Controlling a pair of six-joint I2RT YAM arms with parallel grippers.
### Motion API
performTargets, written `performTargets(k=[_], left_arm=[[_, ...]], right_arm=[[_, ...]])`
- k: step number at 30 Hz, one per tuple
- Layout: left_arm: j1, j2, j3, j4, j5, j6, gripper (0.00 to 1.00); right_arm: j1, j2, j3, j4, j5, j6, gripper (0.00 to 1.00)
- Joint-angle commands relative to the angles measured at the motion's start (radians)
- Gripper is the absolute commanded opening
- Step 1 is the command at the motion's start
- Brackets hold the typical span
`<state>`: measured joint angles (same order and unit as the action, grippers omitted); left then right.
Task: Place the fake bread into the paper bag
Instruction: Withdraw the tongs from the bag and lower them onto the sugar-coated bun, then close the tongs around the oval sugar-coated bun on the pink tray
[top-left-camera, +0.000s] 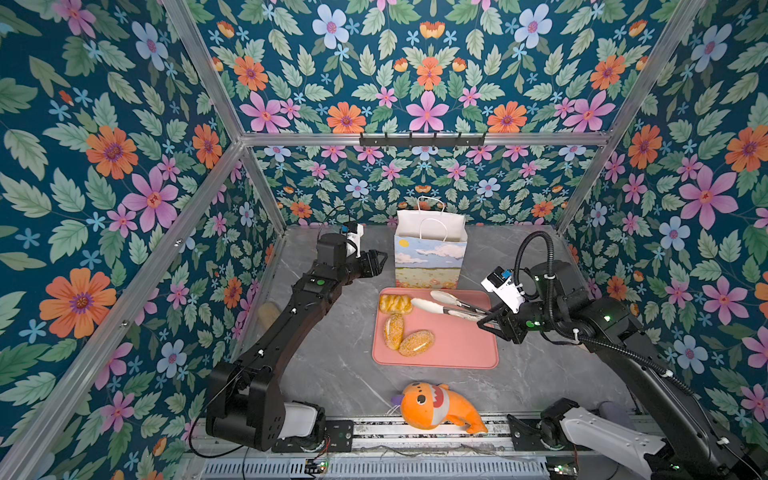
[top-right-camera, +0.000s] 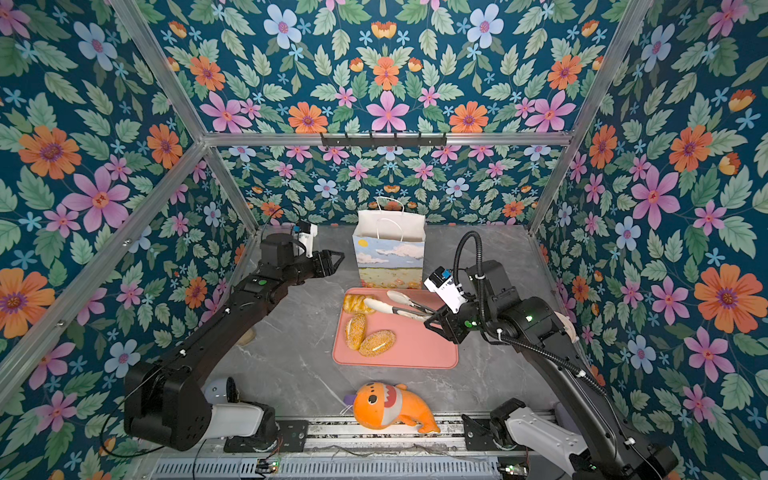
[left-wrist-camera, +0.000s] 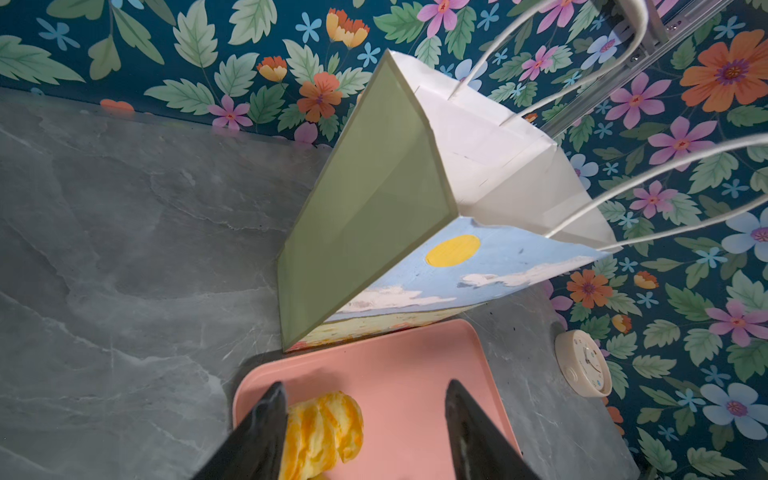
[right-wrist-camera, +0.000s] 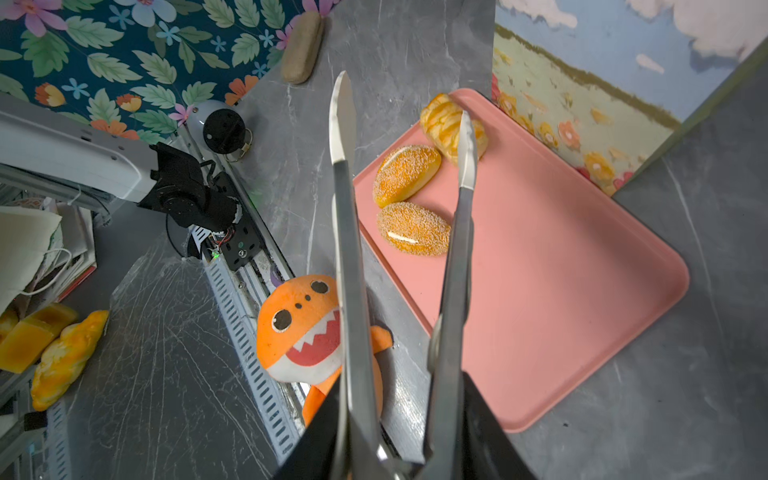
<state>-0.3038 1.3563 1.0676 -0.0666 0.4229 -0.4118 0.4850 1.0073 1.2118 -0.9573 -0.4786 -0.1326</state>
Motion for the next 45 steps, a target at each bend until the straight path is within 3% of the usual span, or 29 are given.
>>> performTargets(k=[1, 7, 15, 21, 32, 45], left_arm=[[0.001, -0.016, -0.012, 0.066, 0.036, -0.008, 0.61], [-0.031, -0.036, -0.037, 0.152, 0.151, 0.025, 0.59], [-0.135, -0.046, -0.028, 0.137, 0.160, 0.159, 0.59], [-0.146, -0.049, -0.051, 0.146, 0.130, 0.192, 0.59], [-0.144, -0.085, -0.109, 0.166, 0.079, 0.215, 0.60], [-0.138, -0.103, -0.132, 0.149, 0.080, 0.252, 0.61]], right_arm=[[0.001, 0.005, -0.016, 0.042, 0.035, 0.022, 0.37], [0.001, 0.031, -0.033, 0.053, 0.036, 0.036, 0.35], [0.019, 0.056, -0.058, 0.093, 0.037, 0.060, 0.34], [0.121, 0.102, -0.038, 0.054, 0.161, 0.032, 0.33], [0.320, 0.136, -0.064, -0.069, 0.349, -0.186, 0.34], [0.339, 0.081, -0.105, -0.014, 0.435, -0.490, 0.41]])
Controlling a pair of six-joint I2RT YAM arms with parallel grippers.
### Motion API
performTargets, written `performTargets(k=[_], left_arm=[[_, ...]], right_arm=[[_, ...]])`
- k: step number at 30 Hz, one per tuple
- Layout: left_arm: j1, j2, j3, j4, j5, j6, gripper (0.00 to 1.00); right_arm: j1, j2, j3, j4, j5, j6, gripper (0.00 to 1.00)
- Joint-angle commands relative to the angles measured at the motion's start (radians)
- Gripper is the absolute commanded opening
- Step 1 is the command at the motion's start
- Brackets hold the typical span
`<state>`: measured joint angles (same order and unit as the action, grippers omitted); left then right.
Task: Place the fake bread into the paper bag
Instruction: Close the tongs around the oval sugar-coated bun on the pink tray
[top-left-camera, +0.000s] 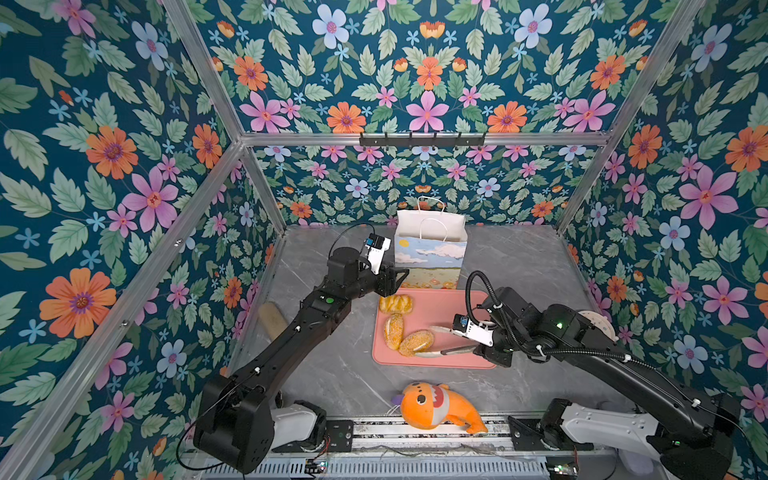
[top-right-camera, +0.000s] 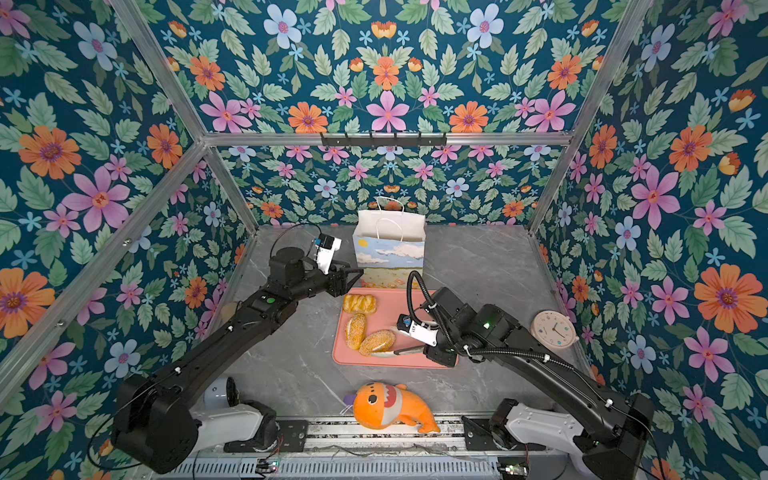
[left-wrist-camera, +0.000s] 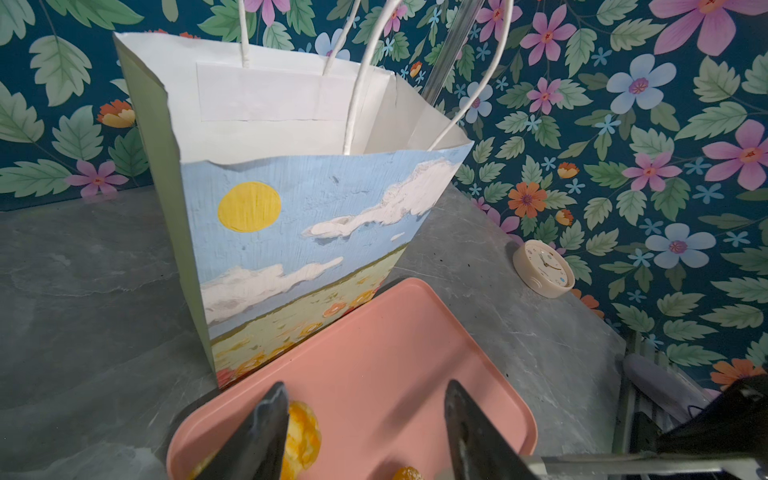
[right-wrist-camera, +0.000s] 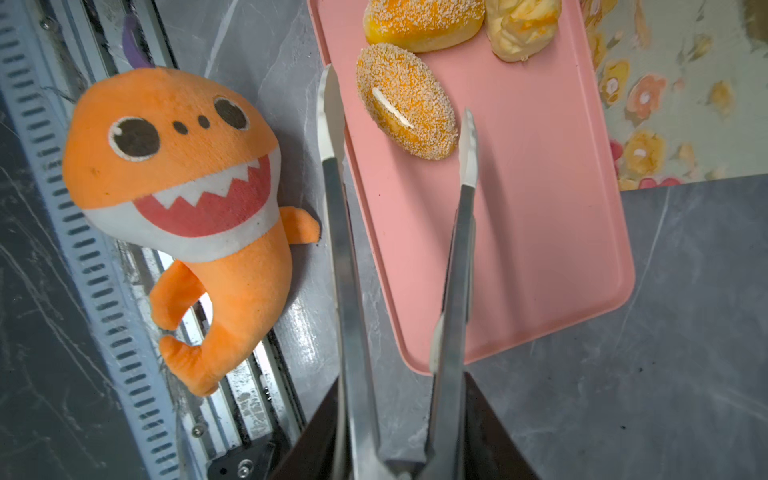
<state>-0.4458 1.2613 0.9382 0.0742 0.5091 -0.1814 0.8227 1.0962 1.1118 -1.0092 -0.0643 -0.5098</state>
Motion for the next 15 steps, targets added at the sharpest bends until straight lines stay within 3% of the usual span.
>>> performTargets(k=[1, 15], left_arm=[[0.007, -0.010, -0.006, 0.007, -0.007, 0.026, 0.61], [0.029, -0.011, -0.032, 0.030, 0.026, 0.042, 0.62]], right_arm=[[0.001, -0.007, -0.011, 0.045, 0.020, -0.139, 0.42], [0.001, 0.074, -0.032, 0.112, 0.104, -0.284, 0.42]])
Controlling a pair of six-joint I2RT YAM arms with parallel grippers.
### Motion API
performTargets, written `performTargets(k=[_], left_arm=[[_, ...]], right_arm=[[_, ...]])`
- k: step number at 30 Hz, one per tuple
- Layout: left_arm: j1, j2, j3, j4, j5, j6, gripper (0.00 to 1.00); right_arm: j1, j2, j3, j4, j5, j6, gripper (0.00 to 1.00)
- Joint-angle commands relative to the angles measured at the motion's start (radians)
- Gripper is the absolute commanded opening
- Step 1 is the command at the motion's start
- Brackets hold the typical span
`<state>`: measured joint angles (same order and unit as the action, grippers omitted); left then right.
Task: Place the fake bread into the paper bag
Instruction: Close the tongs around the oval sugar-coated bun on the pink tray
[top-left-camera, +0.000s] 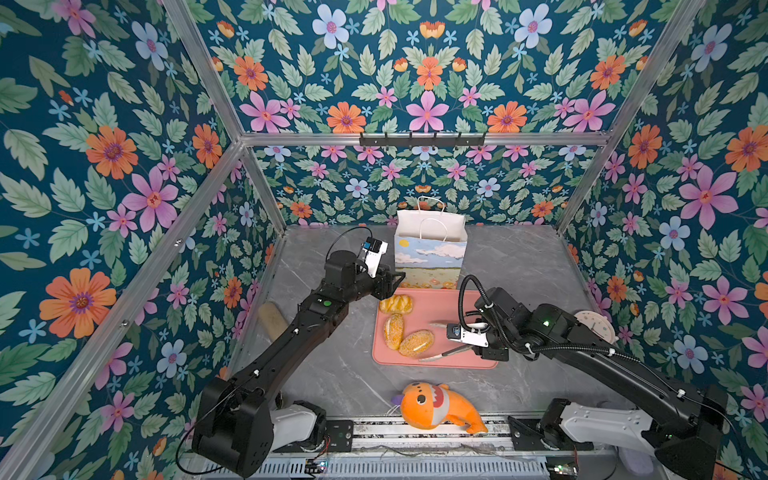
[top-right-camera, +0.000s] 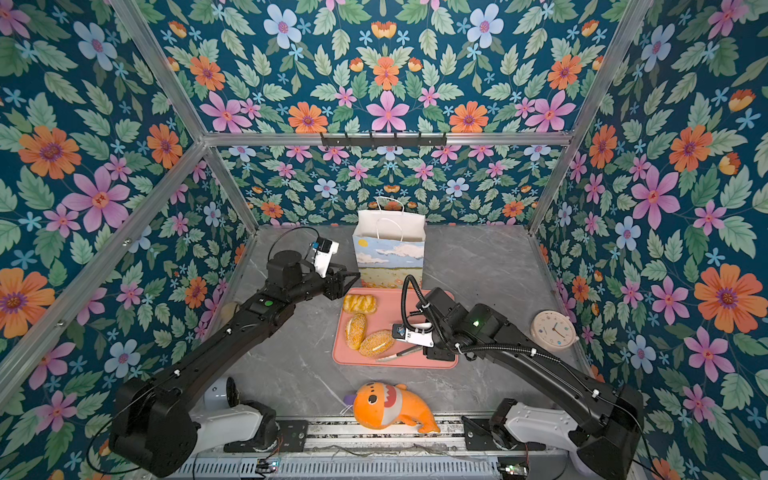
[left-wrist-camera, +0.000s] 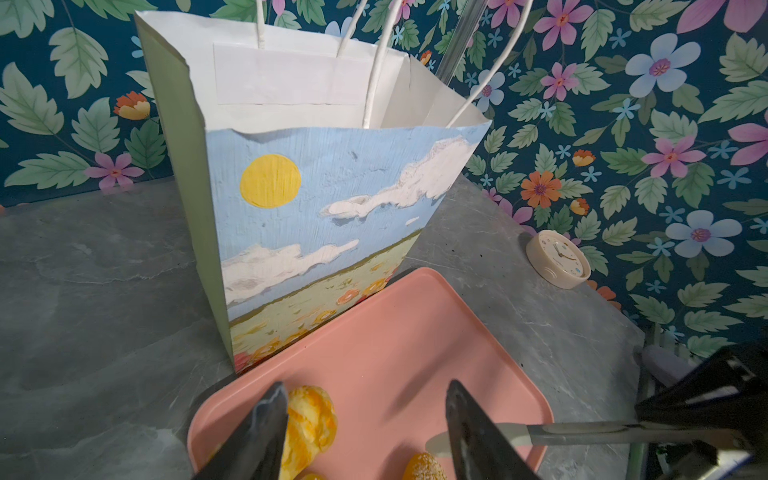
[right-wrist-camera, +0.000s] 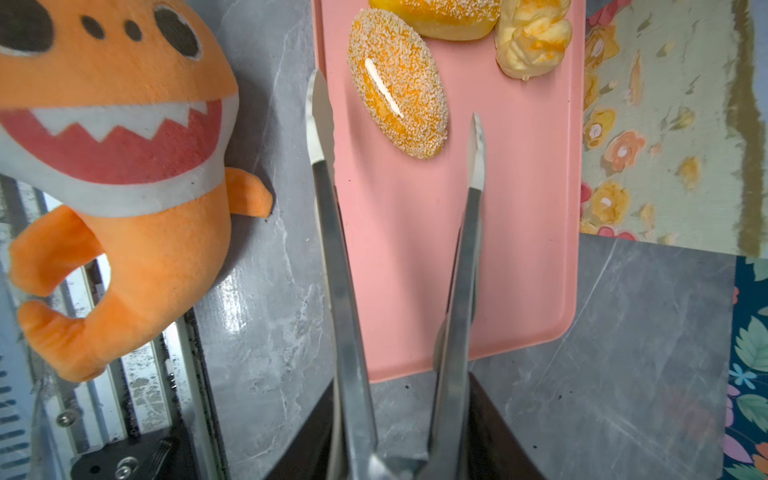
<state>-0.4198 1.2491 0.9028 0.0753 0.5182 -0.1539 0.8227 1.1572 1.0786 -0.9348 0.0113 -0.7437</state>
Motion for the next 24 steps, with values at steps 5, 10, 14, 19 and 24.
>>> performTargets(k=[5, 10, 14, 19, 24], left_arm=[[0.009, 0.001, 0.011, 0.027, 0.027, 0.023, 0.62], [0.014, 0.001, 0.013, 0.025, 0.035, 0.026, 0.62], [0.018, -0.005, 0.011, 0.021, 0.036, 0.026, 0.62], [0.022, -0.010, 0.011, 0.020, 0.038, 0.026, 0.62], [0.027, -0.014, 0.009, 0.016, 0.040, 0.025, 0.62]], right_arm=[[0.001, 0.045, 0.007, 0.060, 0.035, -0.070, 0.42], [0.001, 0.074, 0.007, 0.080, 0.035, -0.083, 0.42], [0.001, 0.089, 0.007, 0.091, 0.038, -0.094, 0.41], [0.001, 0.105, 0.004, 0.119, 0.039, -0.112, 0.40], [0.001, 0.131, 0.007, 0.129, 0.039, -0.121, 0.39]])
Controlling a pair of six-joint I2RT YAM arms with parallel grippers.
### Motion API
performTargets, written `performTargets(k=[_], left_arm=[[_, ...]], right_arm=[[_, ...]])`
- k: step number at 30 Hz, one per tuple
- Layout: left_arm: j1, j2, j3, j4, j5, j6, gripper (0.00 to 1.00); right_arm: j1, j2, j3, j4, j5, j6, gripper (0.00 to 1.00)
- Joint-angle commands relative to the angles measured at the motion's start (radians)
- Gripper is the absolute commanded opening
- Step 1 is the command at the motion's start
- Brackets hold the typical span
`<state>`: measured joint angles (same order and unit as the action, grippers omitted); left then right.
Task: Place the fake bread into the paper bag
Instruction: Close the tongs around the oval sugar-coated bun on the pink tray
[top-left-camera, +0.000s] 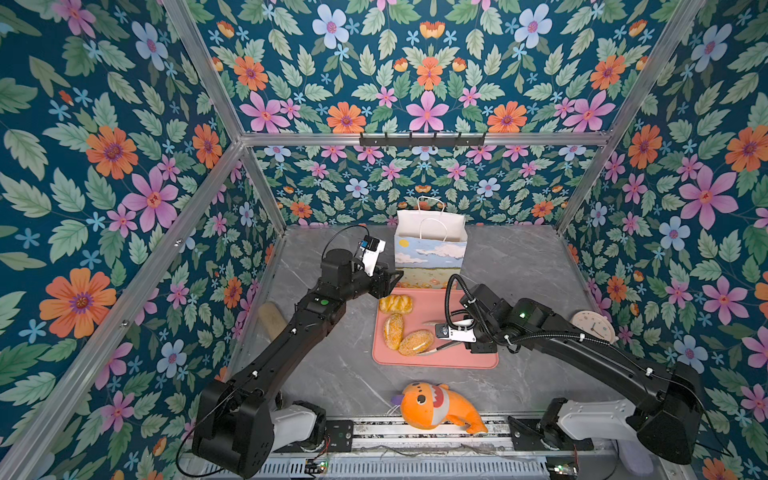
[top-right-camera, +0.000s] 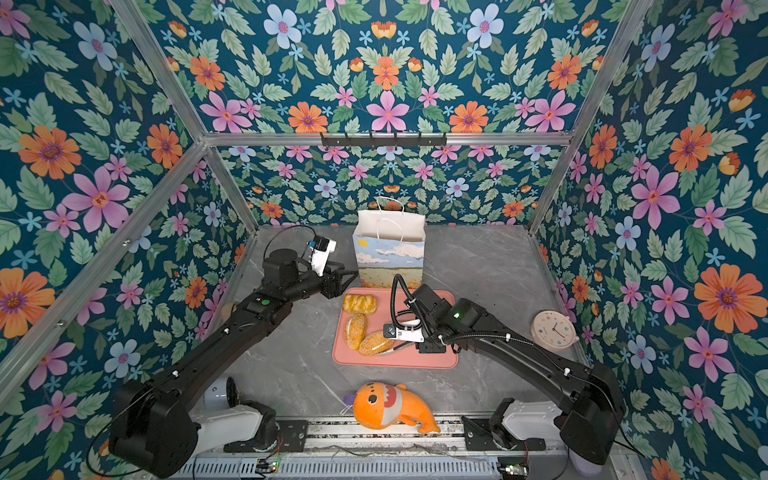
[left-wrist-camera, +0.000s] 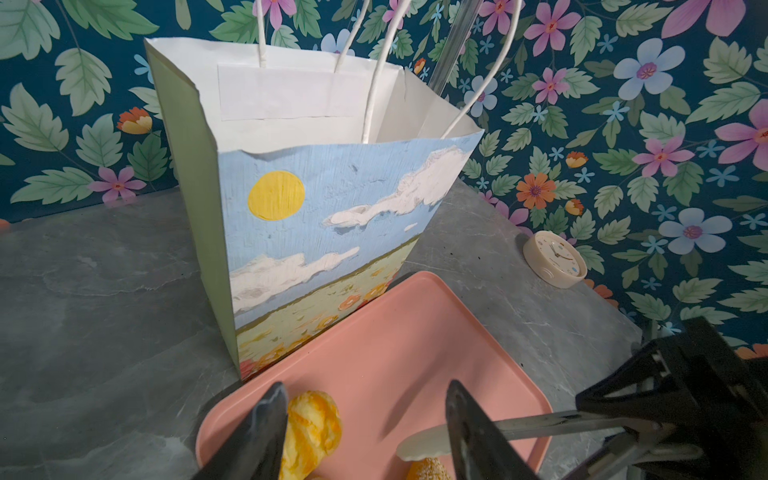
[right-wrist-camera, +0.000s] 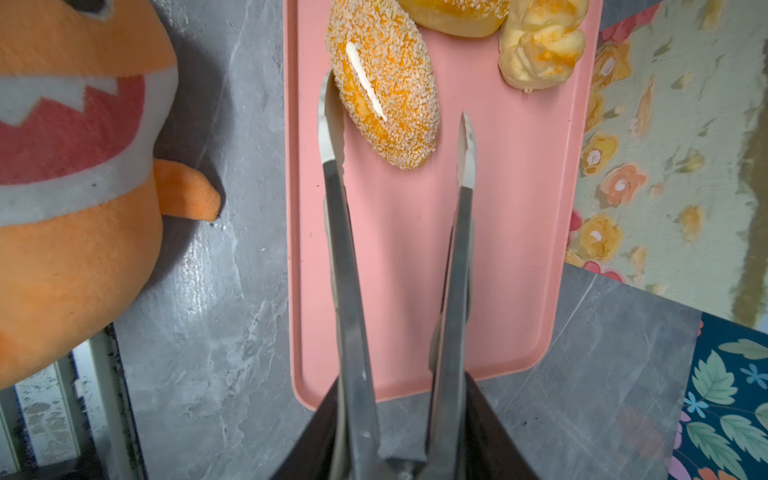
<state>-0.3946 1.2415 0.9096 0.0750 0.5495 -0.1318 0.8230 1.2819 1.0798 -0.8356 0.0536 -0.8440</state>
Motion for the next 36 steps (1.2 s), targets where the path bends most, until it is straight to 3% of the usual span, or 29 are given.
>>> performTargets(k=[1, 36], left_arm=[[0.003, -0.007, 0.002, 0.015, 0.010, 0.002, 0.62], [0.028, -0.022, -0.011, 0.018, 0.045, -0.017, 0.62]], right_arm=[[0.001, 0.008, 0.006, 0.033, -0.003, -0.022, 0.39], [0.001, 0.036, 0.006, 0.075, -0.054, -0.050, 0.40]])
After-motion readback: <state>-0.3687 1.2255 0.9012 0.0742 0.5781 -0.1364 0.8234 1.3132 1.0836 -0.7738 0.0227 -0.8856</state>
